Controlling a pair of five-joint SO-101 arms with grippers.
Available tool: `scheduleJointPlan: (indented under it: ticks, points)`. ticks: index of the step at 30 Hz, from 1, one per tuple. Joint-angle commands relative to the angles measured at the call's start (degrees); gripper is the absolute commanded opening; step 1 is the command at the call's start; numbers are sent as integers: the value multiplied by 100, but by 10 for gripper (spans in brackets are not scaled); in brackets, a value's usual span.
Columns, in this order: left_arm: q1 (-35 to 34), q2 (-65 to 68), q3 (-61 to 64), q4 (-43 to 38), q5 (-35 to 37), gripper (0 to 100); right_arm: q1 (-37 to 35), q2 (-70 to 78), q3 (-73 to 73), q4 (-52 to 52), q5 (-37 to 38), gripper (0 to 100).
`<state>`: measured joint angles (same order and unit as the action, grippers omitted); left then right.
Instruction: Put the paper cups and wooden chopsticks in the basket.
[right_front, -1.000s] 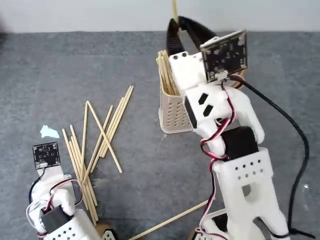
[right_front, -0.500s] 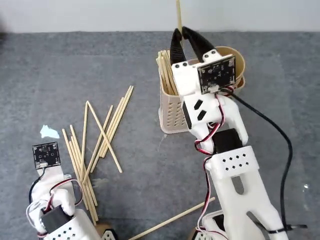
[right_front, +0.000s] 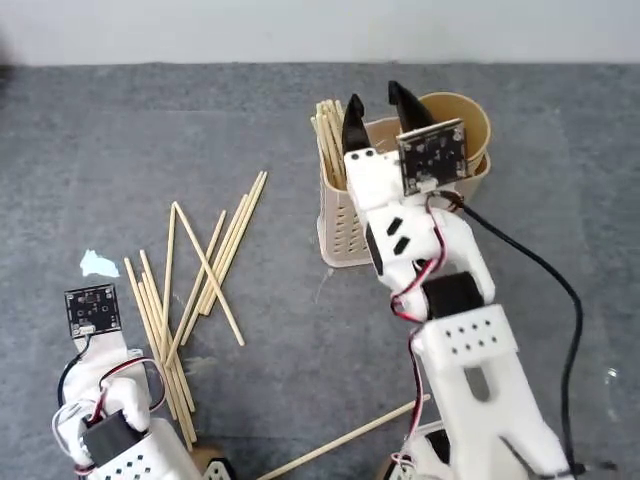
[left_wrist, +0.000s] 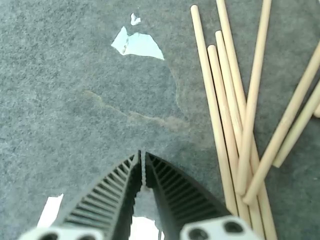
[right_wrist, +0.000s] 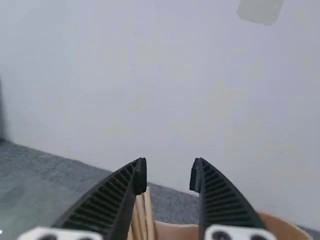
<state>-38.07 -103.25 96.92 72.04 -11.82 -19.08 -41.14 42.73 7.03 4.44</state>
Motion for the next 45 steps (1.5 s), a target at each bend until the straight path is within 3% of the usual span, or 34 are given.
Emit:
scheduleJointPlan:
  ticks: [1, 7, 11, 13, 21, 28, 33, 45]
  points:
    - [-44, -105, -48, 44, -35, 12, -295, -813, -26, 945, -79, 117]
    - [-44, -105, -48, 44, -35, 12, -681, -2105, 519, 2607, -88, 20]
    - [-44, -105, -48, 44, -35, 12, -787, -2914, 1248, 3116, -88, 11]
    - [-44, -105, -48, 44, -35, 12, -787, -3266, 1697, 3187, -123, 11]
    - [-44, -105, -48, 44, -35, 12, -646, -4101, 3077, 3204, -1477, 14]
    - [-18, -105, -48, 44, -35, 12, -57, -4198, 3886, 3169, -1565, 11]
    - [-18, -105, -48, 44, -35, 12, -31, -4198, 4229, 3134, -2171, 14]
    - [-18, -105, -48, 53, -44, 12, -13, -4207, 4281, 3134, -2207, 13]
